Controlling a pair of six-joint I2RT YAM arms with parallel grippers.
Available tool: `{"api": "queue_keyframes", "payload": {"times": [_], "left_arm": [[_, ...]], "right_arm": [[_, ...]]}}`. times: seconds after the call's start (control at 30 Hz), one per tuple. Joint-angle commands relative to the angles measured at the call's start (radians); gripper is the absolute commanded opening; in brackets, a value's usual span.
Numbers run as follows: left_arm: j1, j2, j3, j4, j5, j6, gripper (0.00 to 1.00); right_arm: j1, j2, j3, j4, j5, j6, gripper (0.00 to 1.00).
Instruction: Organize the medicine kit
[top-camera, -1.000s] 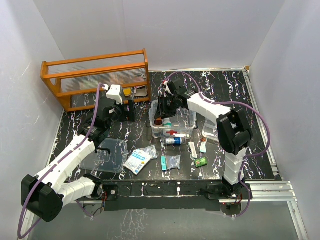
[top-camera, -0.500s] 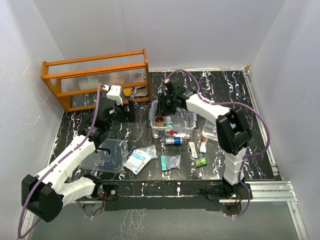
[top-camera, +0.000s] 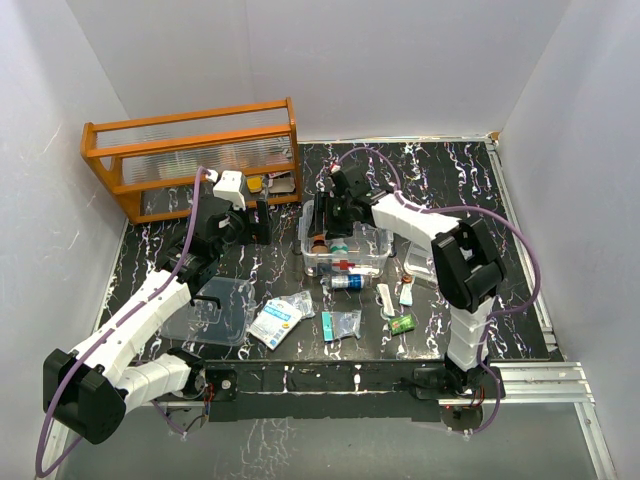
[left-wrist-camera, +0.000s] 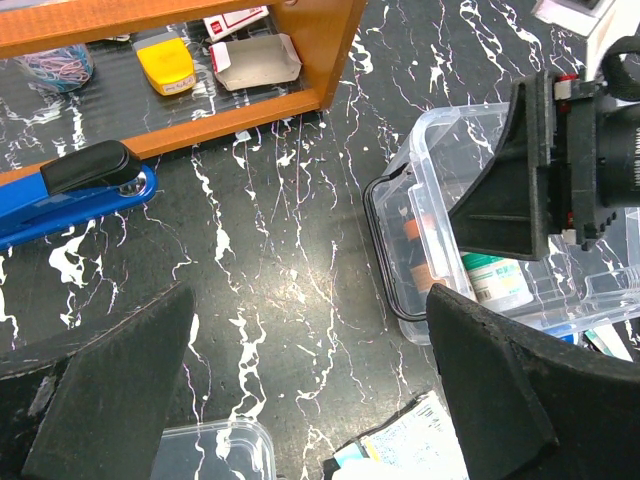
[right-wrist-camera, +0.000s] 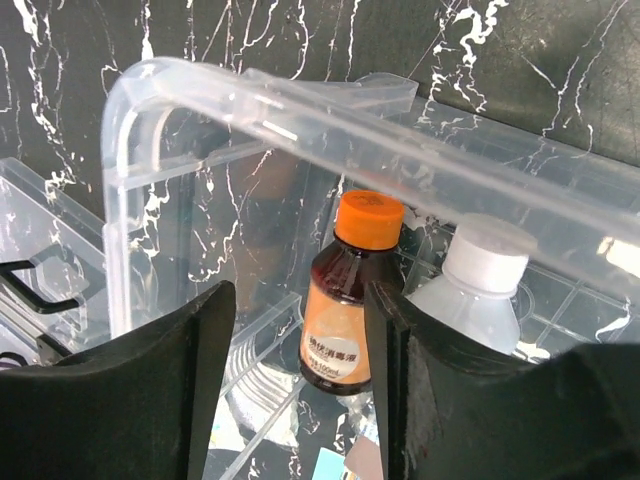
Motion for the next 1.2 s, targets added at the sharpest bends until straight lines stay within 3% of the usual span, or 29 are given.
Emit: {"api": "queue_keyframes", "payload": {"times": [0.0,0.27,0.47,0.83,1.17], "left_arm": [[0.005,-0.010,-0.004,0.024,0.010,0.005,0.99],[0.005,-0.011,-0.007,0.025,0.038,-0.023,0.99],[0.006,0.004,-0.013,0.042,0.109,-0.077,0.99],[0.006,0.032,-0.018,0.058,0.203,-0.153,0.97],[0.006,0.053,-0.011,0.061,0.231,-0.167,0.96]], "right_arm": [[0.002,-0.110,-0.021,0.055,0.059,0.023,0.54],[0.003,-0.226,-0.133,0.030,0.274,0.053,0.56],[0.017,-0.204,-0.173,-0.011,0.323,0.068,0.51],[0.026,-0.092,-0.172,0.053,0.162,0.113,0.37],[0.025,-0.093,-0.182,0.106,0.105,0.131,0.36]]}}
